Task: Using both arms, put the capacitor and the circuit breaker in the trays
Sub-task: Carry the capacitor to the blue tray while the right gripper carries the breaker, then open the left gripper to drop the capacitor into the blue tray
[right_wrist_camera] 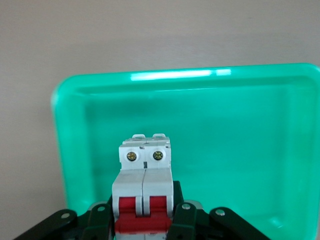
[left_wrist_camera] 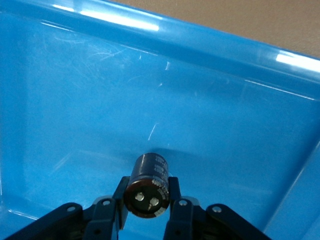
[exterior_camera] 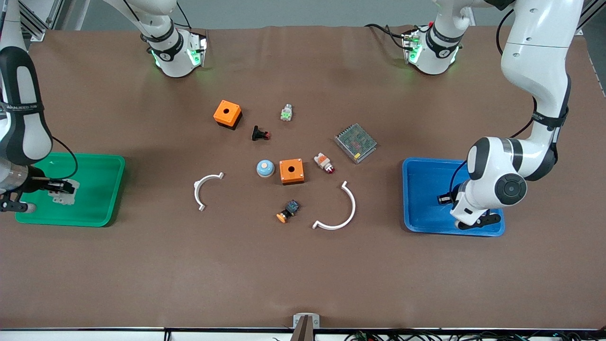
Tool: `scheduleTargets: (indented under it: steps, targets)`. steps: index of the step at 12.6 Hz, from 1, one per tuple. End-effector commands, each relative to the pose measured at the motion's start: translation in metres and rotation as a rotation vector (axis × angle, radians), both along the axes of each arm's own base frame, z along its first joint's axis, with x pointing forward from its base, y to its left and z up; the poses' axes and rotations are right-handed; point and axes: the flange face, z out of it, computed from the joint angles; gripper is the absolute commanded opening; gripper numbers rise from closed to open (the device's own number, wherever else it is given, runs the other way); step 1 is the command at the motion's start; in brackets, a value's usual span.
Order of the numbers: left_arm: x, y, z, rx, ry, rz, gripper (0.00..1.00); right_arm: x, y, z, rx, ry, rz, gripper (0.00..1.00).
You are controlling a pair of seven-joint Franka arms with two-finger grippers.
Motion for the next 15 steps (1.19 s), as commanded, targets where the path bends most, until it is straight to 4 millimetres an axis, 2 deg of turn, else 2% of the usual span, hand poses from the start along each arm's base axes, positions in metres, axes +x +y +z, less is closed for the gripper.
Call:
scheduleTargets:
  steps: [1,2,3,4,5,11,13,14,15]
  targets:
    - [-0.005,0.001,-0.009,0.007,-0.037,-0.009,0.28,-0.019,-0.018,-0.014,-0.015,-0.031,0.064,0.00]
    - [-0.006,0.002,-0.010,0.007,-0.038,-0.008,0.30,-0.023,-0.024,-0.024,-0.011,-0.024,0.086,0.00]
    - [-0.006,0.002,-0.010,0.006,-0.038,-0.011,0.39,-0.026,-0.031,-0.031,-0.011,-0.024,0.085,0.00]
    - [-0.005,0.003,-0.006,0.006,-0.039,-0.015,0.73,-0.028,-0.037,-0.038,-0.013,-0.024,0.095,0.00]
    - [-0.004,0.003,0.006,0.007,-0.044,-0.018,0.99,-0.028,-0.038,-0.045,-0.015,-0.027,0.106,0.00]
    - [-0.026,0.012,0.175,0.012,-0.060,-0.057,1.00,-0.031,-0.048,-0.076,0.003,-0.044,0.058,0.00]
    - [-0.043,0.028,0.227,0.002,-0.072,-0.077,1.00,-0.030,-0.044,-0.079,0.019,-0.049,0.039,0.01]
    - [-0.053,0.027,0.255,-0.020,-0.083,-0.084,1.00,-0.030,-0.044,-0.081,0.021,-0.045,0.041,0.07]
    - [-0.062,0.027,0.278,-0.047,-0.102,-0.078,1.00,-0.028,-0.043,-0.080,0.020,-0.046,0.049,0.48]
